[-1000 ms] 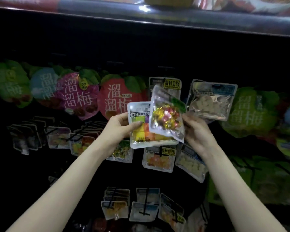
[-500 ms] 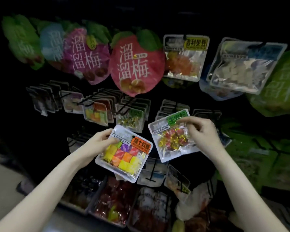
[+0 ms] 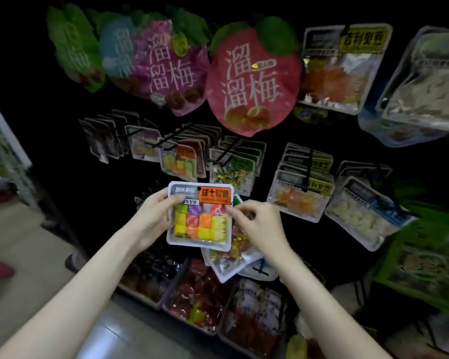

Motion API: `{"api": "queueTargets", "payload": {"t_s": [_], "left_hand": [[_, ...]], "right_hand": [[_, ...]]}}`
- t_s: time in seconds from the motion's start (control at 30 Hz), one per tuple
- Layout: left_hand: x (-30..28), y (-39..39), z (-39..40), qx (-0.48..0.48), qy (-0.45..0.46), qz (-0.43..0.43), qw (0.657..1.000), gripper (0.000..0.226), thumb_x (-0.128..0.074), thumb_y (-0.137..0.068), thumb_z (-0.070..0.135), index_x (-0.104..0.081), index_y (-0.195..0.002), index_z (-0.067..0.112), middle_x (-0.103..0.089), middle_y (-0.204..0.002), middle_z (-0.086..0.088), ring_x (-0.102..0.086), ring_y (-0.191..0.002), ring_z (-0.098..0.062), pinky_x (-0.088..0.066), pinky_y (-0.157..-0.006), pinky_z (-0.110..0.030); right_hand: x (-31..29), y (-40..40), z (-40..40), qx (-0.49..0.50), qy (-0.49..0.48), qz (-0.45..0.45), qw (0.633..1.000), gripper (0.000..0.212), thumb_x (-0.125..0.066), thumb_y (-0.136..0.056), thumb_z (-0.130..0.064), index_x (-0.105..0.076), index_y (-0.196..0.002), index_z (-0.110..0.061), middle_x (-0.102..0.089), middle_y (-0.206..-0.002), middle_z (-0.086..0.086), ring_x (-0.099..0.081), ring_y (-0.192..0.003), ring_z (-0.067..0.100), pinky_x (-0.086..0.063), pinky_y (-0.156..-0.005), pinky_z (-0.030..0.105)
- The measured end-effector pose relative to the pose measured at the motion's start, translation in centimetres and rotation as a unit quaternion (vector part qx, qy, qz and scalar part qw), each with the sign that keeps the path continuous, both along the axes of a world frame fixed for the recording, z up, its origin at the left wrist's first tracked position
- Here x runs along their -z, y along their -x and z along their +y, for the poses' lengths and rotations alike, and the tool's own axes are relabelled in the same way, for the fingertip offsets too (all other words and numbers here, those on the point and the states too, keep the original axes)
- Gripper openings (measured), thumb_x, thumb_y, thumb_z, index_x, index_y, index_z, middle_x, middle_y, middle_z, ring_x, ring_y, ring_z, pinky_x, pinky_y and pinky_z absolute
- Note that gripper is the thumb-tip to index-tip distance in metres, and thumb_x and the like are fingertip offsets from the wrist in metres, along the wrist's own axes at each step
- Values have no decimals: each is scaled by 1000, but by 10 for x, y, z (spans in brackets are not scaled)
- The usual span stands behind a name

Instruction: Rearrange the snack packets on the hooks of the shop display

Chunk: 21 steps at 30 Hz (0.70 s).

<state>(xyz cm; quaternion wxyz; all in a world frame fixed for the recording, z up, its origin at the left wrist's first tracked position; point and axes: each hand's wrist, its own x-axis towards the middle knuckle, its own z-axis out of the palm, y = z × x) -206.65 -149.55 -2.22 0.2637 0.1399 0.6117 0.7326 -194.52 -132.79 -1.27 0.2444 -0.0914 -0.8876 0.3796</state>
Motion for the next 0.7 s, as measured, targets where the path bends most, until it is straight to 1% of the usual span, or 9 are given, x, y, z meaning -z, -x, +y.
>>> {"api": "queueTargets", "payload": {"t_s": [0.1,0.2,0.3,0.37,0.4,0.47,0.53,0.6,0.7], "left_hand": [[0,21,-10,-54,-2,26,998,11,-57,-89,17,-64,-97,14,-71,-88,-6,-68,-73,-18,-56,-66,-32],[2,54,-23,-119,36,52,991,16,-64,-86,20,-62,-98,10,-68,-90,-10,-67,-69,-19,-55,-61,-31],[-1,95,-28,-181,80,171,965,29,-69,-82,13,-53,-106,12,-60,-100,-4,-60,-77,-11,-50,-63,-18],[-6,125,-28,-157,105,250,950,37,-69,-81,10,-52,-114,13,-56,-106,2,-56,-90,-9,-44,-67,-9],[-7,140,-26,-131,116,271,946,36,-70,-81,11,-54,-114,11,-56,-107,2,-54,-94,-10,-41,-68,-10],[-9,163,-19,-80,147,286,944,29,-69,-82,14,-62,-109,8,-57,-100,-2,-52,-94,-13,-39,-64,-13],[-12,178,-10,-48,147,290,944,24,-66,-84,9,-64,-107,2,-57,-96,-4,-51,-93,-14,-37,-63,-8],[-16,184,-2,-27,136,314,939,23,-60,-84,-5,-64,-106,-1,-56,-98,-3,-50,-95,-13,-37,-64,-7],[-21,193,6,2,125,331,935,31,-54,-80,-14,-63,-107,-1,-58,-101,-5,-52,-99,-16,-39,-73,-14]], "right_hand": [[1,31,-28,4,36,19,999,26,-64,-87,-27,-72,-71,-9,-55,-55,-14,-52,-57,-1,-34,-55,14],[4,69,-54,25,60,12,998,27,-66,-86,-25,-63,-61,-15,-50,-50,-12,-48,-52,-4,-32,-54,10],[6,112,-70,59,83,0,995,25,-66,-86,-25,-64,-63,-14,-47,-49,-13,-46,-47,-4,-32,-52,8],[6,138,-76,89,81,-7,993,24,-65,-87,-25,-66,-67,-12,-51,-52,-8,-46,-47,0,-34,-51,9],[6,148,-77,108,78,-12,991,23,-65,-87,-26,-67,-69,-12,-55,-55,-6,-47,-49,1,-35,-52,10],[5,163,-78,141,78,-19,987,21,-64,-87,-26,-71,-76,-10,-62,-65,-2,-52,-57,3,-36,-55,12],[5,174,-77,178,79,-11,981,20,-64,-87,-26,-73,-83,-7,-67,-74,1,-56,-63,5,-36,-62,16],[5,180,-77,217,72,2,974,23,-64,-88,-24,-72,-81,-4,-67,-73,4,-54,-62,6,-32,-61,19],[6,188,-73,260,74,-4,963,26,-64,-88,-23,-69,-74,-2,-68,-74,8,-54,-62,10,-34,-61,24]]}}
